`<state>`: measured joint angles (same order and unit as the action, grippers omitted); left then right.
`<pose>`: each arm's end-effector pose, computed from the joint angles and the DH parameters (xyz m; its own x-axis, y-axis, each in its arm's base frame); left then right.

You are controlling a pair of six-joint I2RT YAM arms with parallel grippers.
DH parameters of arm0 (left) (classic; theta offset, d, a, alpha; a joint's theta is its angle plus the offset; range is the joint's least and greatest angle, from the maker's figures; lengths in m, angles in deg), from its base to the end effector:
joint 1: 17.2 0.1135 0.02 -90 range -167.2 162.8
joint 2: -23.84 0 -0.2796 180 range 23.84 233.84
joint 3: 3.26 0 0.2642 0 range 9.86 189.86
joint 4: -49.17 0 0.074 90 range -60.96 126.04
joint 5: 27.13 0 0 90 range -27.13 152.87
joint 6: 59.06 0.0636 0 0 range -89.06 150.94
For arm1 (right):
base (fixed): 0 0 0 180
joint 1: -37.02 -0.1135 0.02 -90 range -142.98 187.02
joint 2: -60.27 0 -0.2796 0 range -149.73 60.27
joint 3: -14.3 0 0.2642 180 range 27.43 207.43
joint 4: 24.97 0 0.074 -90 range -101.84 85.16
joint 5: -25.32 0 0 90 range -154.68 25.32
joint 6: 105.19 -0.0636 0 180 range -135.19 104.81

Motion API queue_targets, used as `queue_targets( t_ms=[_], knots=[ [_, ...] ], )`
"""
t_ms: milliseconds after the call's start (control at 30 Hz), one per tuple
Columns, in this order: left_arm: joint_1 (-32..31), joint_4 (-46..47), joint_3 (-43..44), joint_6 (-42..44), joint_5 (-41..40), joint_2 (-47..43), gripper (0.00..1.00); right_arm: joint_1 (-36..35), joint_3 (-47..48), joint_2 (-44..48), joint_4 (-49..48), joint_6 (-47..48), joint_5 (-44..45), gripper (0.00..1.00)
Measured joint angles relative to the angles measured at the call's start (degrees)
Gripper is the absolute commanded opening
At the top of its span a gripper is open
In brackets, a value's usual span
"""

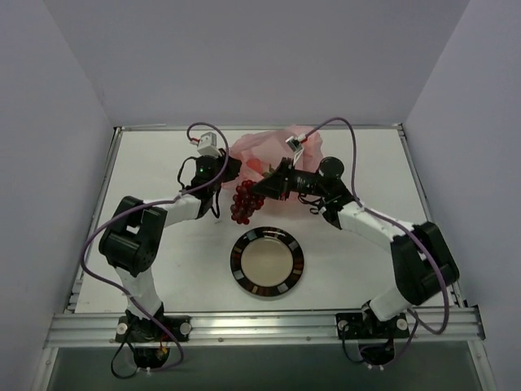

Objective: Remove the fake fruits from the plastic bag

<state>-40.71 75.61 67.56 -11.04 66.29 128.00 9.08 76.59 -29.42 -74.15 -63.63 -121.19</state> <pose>0.4071 -0.1812 0.2229 -0.3846 -0.5608 -0.7332 0.2627 0.6949 -0.6694 0.2882 0.2129 0.3120 -0.4879 0.2086 -0.8476 -0.8707 -0.0474 0.4896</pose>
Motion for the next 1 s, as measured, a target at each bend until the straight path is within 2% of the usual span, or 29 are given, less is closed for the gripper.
queue_targets(
  t_ms=[133, 233, 400, 633, 667, 733, 767, 833, 933, 1000],
  knots=[
    [0.2, -0.2, 0.8, 0.0, 0.1, -0.3, 0.02, -4.1, 2.7, 8.3, 21.9, 17.9, 3.7, 0.0],
    [0.2, -0.5, 0.8, 0.0, 0.2, -0.7, 0.02, -7.6, 4.1, 10.8, 31.7, 26.3, 7.2, 0.0],
    [-0.1, -0.5, -1.4, 0.0, 0.2, -3.5, 0.02, -10.6, 0.0, 11.2, 40.2, 31.6, 13.3, 0.0],
    [-1.9, 0.8, -6.9, 0.0, -0.3, -5.6, 0.02, -11.8, -7.4, 12.7, 46.0, 31.9, 23.8, 0.0],
    [-2.1, 0.8, -7.6, 0.0, -0.4, -5.7, 0.02, -11.8, -7.5, 12.9, 46.3, 31.8, 25.4, 0.05],
    [-2.7, 0.7, -8.7, 0.2, -0.6, -6.3, 0.02, -11.8, -7.5, 13.0, 46.4, 31.6, 28.4, 0.24],
    [-3.1, 0.4, -9.1, 0.4, -0.9, -6.7, 0.02, -11.8, -7.5, 13.0, 46.7, 31.2, 29.8, 0.48],
    [-3.8, -0.2, -9.6, 1.2, -1.5, -7.8, 0.02, -11.9, -7.8, 13.0, 47.2, 30.7, 32.9, 0.75],
    [-5.3, -0.9, -9.7, 2.5, -3.4, -9.9, 0.02, -12.0, -9.1, 14.2, 48.6, 30.4, 37.3, 0.88],
    [-6.3, -0.9, -9.7, 3.0, -4.3, -11.4, 0.02, -12.3, -9.2, 16.7, 51.3, 30.2, 40.1, 0.88]
  ],
)
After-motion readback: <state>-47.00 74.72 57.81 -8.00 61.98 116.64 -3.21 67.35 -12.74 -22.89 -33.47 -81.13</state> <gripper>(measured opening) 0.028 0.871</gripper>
